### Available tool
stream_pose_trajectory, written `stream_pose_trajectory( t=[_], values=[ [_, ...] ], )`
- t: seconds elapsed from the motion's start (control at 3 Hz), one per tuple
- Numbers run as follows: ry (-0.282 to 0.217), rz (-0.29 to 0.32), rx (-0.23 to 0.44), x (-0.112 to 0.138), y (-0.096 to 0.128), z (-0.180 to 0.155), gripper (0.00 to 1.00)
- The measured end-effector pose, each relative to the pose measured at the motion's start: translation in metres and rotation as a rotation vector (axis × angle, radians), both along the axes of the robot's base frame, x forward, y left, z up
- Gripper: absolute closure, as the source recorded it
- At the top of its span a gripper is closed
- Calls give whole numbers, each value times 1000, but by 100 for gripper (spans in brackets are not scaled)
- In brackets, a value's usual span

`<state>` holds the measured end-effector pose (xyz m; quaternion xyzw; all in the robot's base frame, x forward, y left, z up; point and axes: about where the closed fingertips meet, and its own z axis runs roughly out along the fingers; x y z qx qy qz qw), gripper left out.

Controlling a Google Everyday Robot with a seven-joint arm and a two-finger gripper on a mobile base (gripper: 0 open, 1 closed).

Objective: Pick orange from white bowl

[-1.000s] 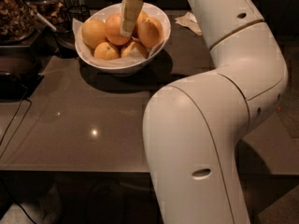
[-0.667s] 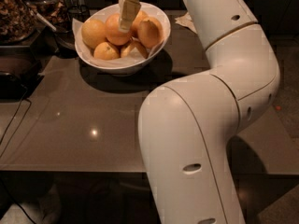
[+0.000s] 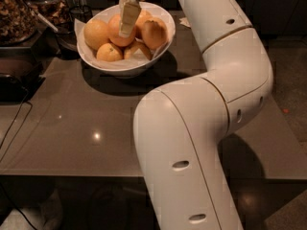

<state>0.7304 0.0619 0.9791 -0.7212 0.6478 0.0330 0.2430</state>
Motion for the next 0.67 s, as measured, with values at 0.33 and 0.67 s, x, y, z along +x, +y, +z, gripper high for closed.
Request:
stream_pose_trajectory(
  t=[0.33,0.67],
  values=[
    [9,9,-5,3,4,-7,32],
    [21,13,-8,6,5,-16,33]
  ],
)
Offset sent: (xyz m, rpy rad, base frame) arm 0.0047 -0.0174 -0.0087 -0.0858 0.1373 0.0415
